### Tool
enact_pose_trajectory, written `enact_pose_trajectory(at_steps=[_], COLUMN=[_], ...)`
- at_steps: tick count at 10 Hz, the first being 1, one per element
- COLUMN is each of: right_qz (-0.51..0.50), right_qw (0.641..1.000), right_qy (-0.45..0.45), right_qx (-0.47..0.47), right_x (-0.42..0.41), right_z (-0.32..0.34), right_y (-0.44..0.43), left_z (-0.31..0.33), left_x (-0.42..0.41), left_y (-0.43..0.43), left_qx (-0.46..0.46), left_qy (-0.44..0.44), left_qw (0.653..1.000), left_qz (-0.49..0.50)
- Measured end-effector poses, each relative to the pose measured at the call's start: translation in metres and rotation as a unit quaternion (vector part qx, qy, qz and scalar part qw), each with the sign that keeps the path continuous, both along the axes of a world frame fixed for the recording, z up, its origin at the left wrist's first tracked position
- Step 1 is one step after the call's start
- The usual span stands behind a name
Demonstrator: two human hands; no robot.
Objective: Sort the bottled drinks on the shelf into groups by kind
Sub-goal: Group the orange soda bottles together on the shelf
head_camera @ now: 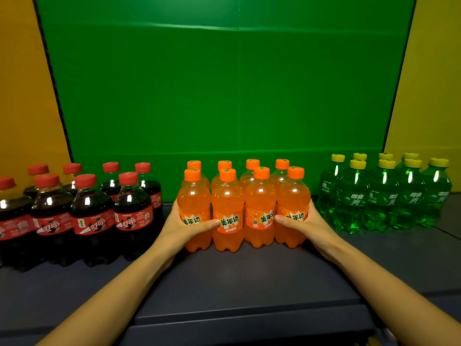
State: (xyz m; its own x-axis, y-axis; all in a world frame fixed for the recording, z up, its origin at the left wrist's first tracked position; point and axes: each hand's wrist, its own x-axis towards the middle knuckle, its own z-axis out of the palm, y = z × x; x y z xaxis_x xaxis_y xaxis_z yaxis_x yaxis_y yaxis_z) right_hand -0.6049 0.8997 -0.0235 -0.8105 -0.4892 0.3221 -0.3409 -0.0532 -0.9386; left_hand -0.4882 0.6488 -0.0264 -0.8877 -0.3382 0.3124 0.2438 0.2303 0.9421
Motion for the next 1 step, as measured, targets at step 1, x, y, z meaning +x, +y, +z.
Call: enact_pose_trajectory(at_steps=[1], right_qz=[-0.057], right_qw=[0.998], right_qy=[0.023], right_qx=[0.019], right_x=[0.0106], right_z=[0.0017], right_y=[0.0041], left_z=[0.0048], left_x=[0.0124], left_y=[0.0127], left_qx=[-0.014], left_qy=[0.030], left_qw=[0.998], left_qz=[0.044])
